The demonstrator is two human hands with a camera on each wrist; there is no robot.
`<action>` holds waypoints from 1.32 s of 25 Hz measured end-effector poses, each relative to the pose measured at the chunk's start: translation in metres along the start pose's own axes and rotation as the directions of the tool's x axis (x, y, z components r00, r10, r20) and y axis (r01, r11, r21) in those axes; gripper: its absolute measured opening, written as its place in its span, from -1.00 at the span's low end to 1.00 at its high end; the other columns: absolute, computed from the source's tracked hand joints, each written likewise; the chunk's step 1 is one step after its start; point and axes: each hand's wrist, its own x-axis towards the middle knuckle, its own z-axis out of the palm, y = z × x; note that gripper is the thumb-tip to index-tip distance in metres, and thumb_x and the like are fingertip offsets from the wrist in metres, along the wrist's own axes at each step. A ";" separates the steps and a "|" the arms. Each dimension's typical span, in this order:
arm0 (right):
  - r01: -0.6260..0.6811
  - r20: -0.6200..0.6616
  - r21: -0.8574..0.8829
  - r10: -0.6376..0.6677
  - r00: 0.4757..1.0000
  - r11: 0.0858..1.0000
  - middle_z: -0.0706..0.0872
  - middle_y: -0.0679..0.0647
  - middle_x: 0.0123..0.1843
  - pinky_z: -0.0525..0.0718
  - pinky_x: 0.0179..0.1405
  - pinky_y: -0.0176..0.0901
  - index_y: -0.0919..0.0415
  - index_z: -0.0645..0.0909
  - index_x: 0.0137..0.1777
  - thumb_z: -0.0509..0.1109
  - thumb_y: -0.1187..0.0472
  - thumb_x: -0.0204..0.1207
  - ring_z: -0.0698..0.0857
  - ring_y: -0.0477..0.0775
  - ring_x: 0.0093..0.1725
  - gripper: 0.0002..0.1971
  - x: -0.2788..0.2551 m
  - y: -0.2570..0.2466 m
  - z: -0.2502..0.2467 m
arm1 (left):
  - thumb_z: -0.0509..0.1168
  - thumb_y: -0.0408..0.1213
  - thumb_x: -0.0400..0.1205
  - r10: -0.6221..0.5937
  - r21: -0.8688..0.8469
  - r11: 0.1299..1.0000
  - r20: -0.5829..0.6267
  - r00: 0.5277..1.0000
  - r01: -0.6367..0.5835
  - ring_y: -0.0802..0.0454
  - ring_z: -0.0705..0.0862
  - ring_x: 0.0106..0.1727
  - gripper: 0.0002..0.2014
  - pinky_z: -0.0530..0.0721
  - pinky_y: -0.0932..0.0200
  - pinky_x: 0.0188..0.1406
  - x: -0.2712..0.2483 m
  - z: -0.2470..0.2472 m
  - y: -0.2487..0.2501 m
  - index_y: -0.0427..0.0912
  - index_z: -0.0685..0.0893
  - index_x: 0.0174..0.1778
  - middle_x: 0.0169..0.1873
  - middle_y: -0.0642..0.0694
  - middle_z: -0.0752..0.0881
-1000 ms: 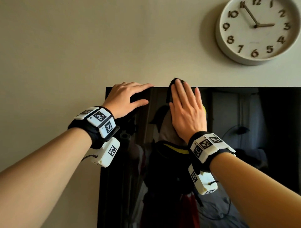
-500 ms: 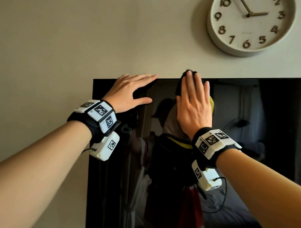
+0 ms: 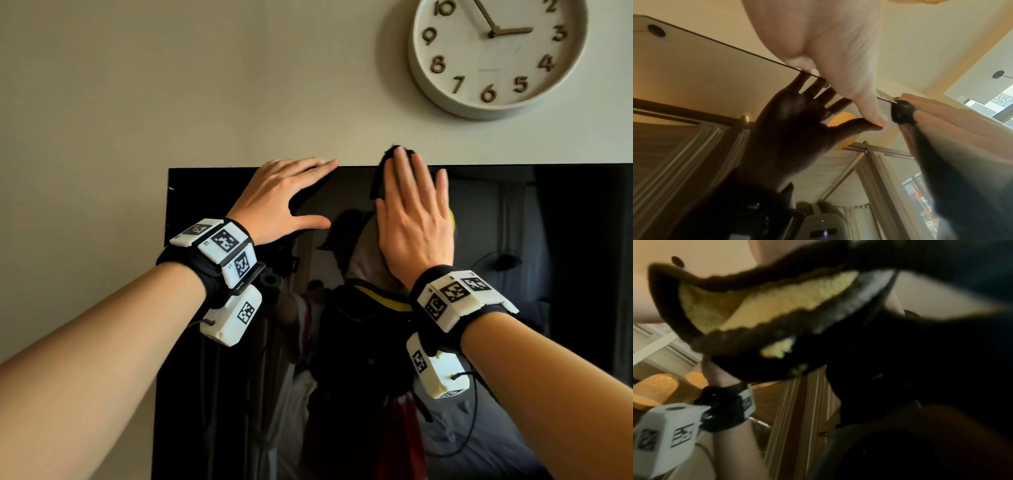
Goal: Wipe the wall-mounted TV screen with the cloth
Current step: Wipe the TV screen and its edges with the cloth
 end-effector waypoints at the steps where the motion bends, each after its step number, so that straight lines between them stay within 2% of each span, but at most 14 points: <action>1: -0.053 -0.025 -0.026 0.053 0.998 0.998 0.32 0.25 0.66 0.19 0.62 0.34 0.37 0.34 0.62 0.18 0.18 0.74 0.27 0.30 0.64 -0.50 -0.001 0.015 -0.004 | 0.35 0.32 0.49 -0.014 -0.004 1.000 0.000 1.000 0.014 -0.06 0.40 0.55 -0.15 0.14 0.18 0.48 -0.001 -0.001 0.000 0.16 0.25 0.69 0.60 0.02 0.43; 3: -0.127 -0.056 -0.041 0.125 0.991 0.991 0.32 0.31 0.65 0.18 0.62 0.35 0.42 0.34 0.60 0.18 0.19 0.73 0.28 0.34 0.63 -0.50 -0.002 0.029 -0.009 | 0.37 0.29 0.50 -0.034 0.000 0.999 0.006 0.999 0.034 -0.09 0.39 0.54 -0.16 0.15 0.15 0.50 -0.002 -0.001 0.002 0.18 0.25 0.69 0.59 -0.01 0.44; 4: -0.094 -0.040 -0.024 0.093 0.995 0.995 0.31 0.33 0.65 0.16 0.63 0.34 0.45 0.33 0.60 0.18 0.19 0.72 0.26 0.35 0.64 -0.48 -0.002 0.023 -0.009 | 0.33 0.34 0.48 -0.037 0.007 0.999 0.001 0.999 0.037 -0.09 0.40 0.53 -0.15 0.17 0.13 0.50 -0.002 -0.001 0.003 0.18 0.26 0.69 0.58 -0.02 0.45; 7: 0.139 0.052 0.067 -0.143 0.988 0.988 0.28 0.28 0.67 0.12 0.67 0.25 0.44 0.32 0.61 0.19 0.16 0.73 0.22 0.30 0.67 -0.47 -0.009 -0.003 -0.001 | 0.21 0.42 0.44 -0.045 0.010 0.999 0.010 0.999 0.045 -0.09 0.41 0.51 -0.13 0.20 0.12 0.50 -0.001 -0.001 0.003 0.20 0.26 0.69 0.57 -0.01 0.46; 8: 0.151 0.055 0.075 -0.155 0.986 0.986 0.29 0.26 0.67 0.15 0.66 0.23 0.42 0.33 0.61 0.19 0.15 0.73 0.23 0.29 0.66 -0.48 -0.010 0.003 -0.001 | 0.20 0.43 0.43 -0.058 0.004 0.998 0.014 0.998 0.058 -0.08 0.41 0.51 -0.13 0.19 0.13 0.51 -0.002 -0.001 0.002 0.22 0.25 0.69 0.57 0.00 0.46; 10: 0.036 0.019 0.042 -0.036 0.999 0.998 0.30 0.24 0.67 0.18 0.65 0.24 0.39 0.34 0.62 0.19 0.15 0.73 0.25 0.29 0.66 -0.49 -0.010 0.027 -0.007 | 0.22 0.44 0.42 -0.083 -0.015 0.996 0.021 0.996 0.083 -0.06 0.38 0.55 -0.11 0.14 0.14 0.53 -0.003 -0.004 0.003 0.24 0.23 0.69 0.60 0.03 0.43; 13: -0.146 -0.007 -0.010 0.146 0.989 0.989 0.25 0.27 0.68 0.11 0.66 0.25 0.39 0.27 0.65 0.13 0.14 0.75 0.20 0.31 0.67 -0.47 -0.013 0.056 -0.019 | 0.35 0.40 0.43 -0.055 -0.049 0.997 0.041 0.998 0.057 0.04 0.29 0.65 -0.06 0.00 0.03 0.64 0.010 -0.002 0.020 0.21 0.18 0.71 0.65 0.08 0.34; 17: -0.047 0.013 0.002 0.047 0.999 0.999 0.27 0.25 0.68 0.07 0.66 0.23 0.39 0.29 0.64 0.12 0.15 0.75 0.20 0.29 0.67 -0.48 -0.013 0.051 -0.016 | 0.23 0.46 0.39 0.047 -0.073 0.996 0.037 0.998 -0.044 0.08 0.29 0.67 -0.01 0.01 -0.07 0.69 0.045 0.015 0.049 0.12 0.18 0.72 0.67 0.05 0.33; 21: -0.214 -0.043 -0.070 0.211 0.977 0.974 0.29 0.26 0.67 0.14 0.65 0.27 0.38 0.30 0.64 0.09 0.13 0.75 0.24 0.31 0.66 -0.48 -0.016 0.088 -0.025 | 0.24 0.45 0.40 0.080 -0.079 0.994 0.041 0.996 -0.076 0.06 0.34 0.65 -0.03 0.13 0.09 0.60 0.061 0.023 0.066 0.11 0.21 0.71 0.65 0.05 0.37; 23: -0.202 -0.051 -0.061 0.199 0.979 0.977 0.30 0.26 0.67 0.12 0.65 0.27 0.37 0.32 0.63 0.10 0.13 0.75 0.23 0.31 0.66 -0.48 -0.016 0.085 -0.027 | 0.26 0.42 0.42 0.082 -0.064 0.995 0.037 0.996 -0.079 0.01 0.43 0.59 -0.08 0.25 0.09 0.53 0.061 0.023 0.070 0.13 0.25 0.70 0.62 0.07 0.42; 25: -0.065 -0.015 -0.008 0.065 0.998 0.998 0.30 0.23 0.67 0.09 0.66 0.26 0.34 0.33 0.64 0.13 0.14 0.74 0.22 0.28 0.67 -0.49 -0.015 0.074 -0.022 | 0.23 0.44 0.43 0.076 -0.051 0.996 0.028 0.997 -0.075 -0.05 0.52 0.50 -0.11 0.38 -0.01 0.48 0.059 0.023 0.069 0.18 0.29 0.68 0.59 0.08 0.47; 27: -0.011 0.010 0.011 0.011 1.000 1.000 0.31 0.18 0.67 0.14 0.65 0.26 0.29 0.34 0.64 0.15 0.13 0.75 0.24 0.25 0.67 -0.50 -0.014 0.084 -0.024 | 0.20 0.45 0.43 0.055 -0.050 0.997 0.030 0.998 -0.054 -0.07 0.55 0.44 -0.14 0.40 -0.02 0.44 0.057 0.022 0.070 0.20 0.31 0.66 0.56 0.09 0.50; 31: -0.205 -0.056 -0.034 0.203 0.978 0.978 0.32 0.23 0.66 0.19 0.65 0.30 0.32 0.33 0.64 0.14 0.13 0.75 0.26 0.29 0.65 -0.50 -0.017 0.124 -0.033 | 0.21 0.46 0.41 -0.002 -0.044 0.999 0.069 0.998 0.005 -0.08 0.55 0.43 -0.16 0.38 -0.03 0.46 0.057 0.018 0.075 0.30 0.29 0.64 0.54 0.13 0.51; 33: -0.131 -0.038 -0.002 0.130 0.991 0.991 0.31 0.23 0.67 0.14 0.66 0.29 0.35 0.32 0.64 0.15 0.16 0.75 0.23 0.31 0.66 -0.50 -0.019 0.110 -0.030 | 0.21 0.45 0.41 -0.018 -0.037 0.999 0.086 0.996 0.021 -0.09 0.52 0.46 -0.16 0.35 -0.06 0.49 0.057 0.017 0.077 0.32 0.27 0.65 0.55 0.13 0.49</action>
